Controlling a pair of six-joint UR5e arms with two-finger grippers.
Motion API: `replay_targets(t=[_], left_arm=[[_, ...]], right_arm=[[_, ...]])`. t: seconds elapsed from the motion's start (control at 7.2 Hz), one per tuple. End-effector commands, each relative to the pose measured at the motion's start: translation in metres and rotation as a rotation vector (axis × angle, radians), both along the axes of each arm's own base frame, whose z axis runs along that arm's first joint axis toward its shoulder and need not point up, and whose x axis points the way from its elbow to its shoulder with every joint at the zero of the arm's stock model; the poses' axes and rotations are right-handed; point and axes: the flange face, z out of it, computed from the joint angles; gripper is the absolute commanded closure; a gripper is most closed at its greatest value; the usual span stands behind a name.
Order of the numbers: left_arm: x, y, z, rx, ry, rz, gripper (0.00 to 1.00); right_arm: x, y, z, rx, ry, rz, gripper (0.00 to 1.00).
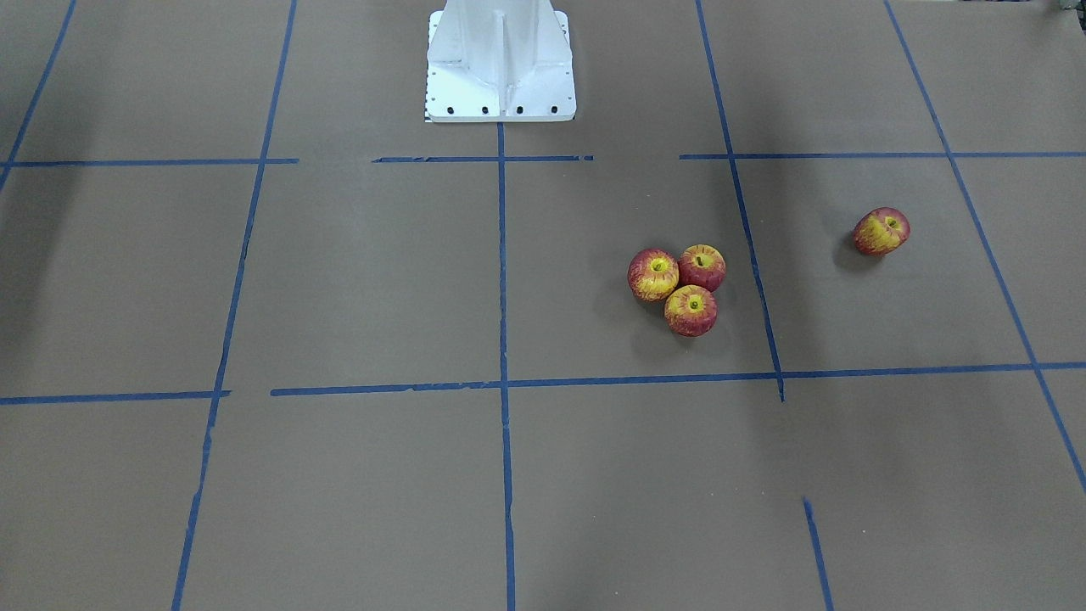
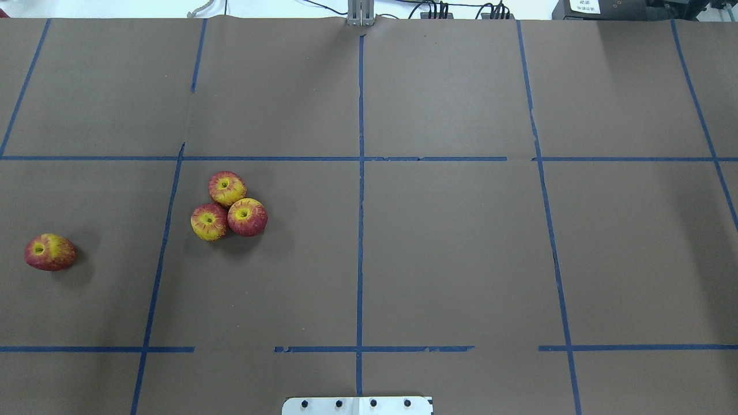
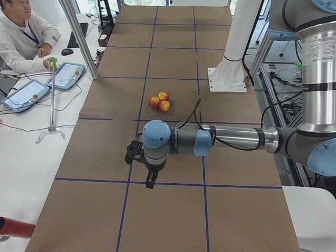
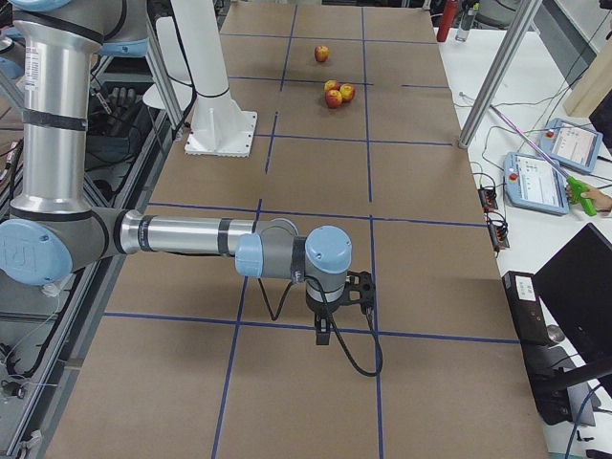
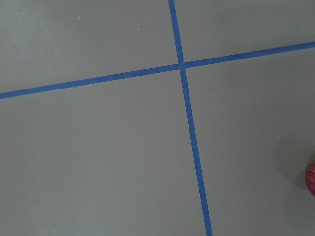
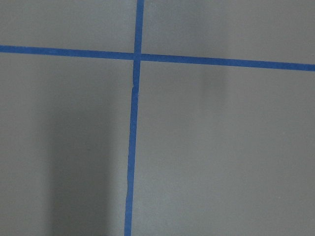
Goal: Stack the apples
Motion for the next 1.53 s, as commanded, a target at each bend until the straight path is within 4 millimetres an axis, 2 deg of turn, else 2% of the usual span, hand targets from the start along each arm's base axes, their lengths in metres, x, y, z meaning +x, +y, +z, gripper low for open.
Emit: replay_targets(t=[0.0, 0.14, 0.28, 0.42, 0.56, 0.69, 0.83, 0.97, 1.25, 1.39], left_arm=[[0.072, -0.013, -0.026, -0.076, 0.077, 0.012, 0.00], [0.103, -0.014, -0.038, -0.103, 0.094, -0.015, 0.00], [0.161, -0.011, -0.047, -0.165, 0.111, -0.004, 0.00], [0.194, -0.008, -0.051, -0.190, 0.103, -0.019, 0.00], [0.218, -0.002, -0.047, -0.244, 0.099, -0.022, 0.00], [0.224, -0.001, -0.046, -0.252, 0.097, -0.014, 0.00], [0.239, 0.000, -0.038, -0.300, 0.087, -0.015, 0.00], [0.264, 0.004, -0.034, -0.340, 0.074, 0.010, 0.00], [0.279, -0.003, -0.033, -0.351, 0.070, 0.018, 0.00], [0.292, -0.001, -0.030, -0.348, 0.036, 0.016, 0.00]], right_arm=[[0.000, 0.000, 0.000, 0.000, 0.000, 0.000, 0.00], [0.000, 0.000, 0.000, 0.000, 0.000, 0.000, 0.00], [0.000, 0.000, 0.000, 0.000, 0.000, 0.000, 0.00], [0.000, 0.000, 0.000, 0.000, 0.000, 0.000, 0.00], [0.000, 0.000, 0.000, 0.000, 0.000, 0.000, 0.00], [0.000, 0.000, 0.000, 0.000, 0.000, 0.000, 0.00], [0.000, 0.000, 0.000, 0.000, 0.000, 0.000, 0.00], [0.000, 0.000, 0.000, 0.000, 0.000, 0.000, 0.00], [0.000, 0.000, 0.000, 0.000, 0.000, 0.000, 0.00], [0.000, 0.000, 0.000, 0.000, -0.002, 0.000, 0.00]])
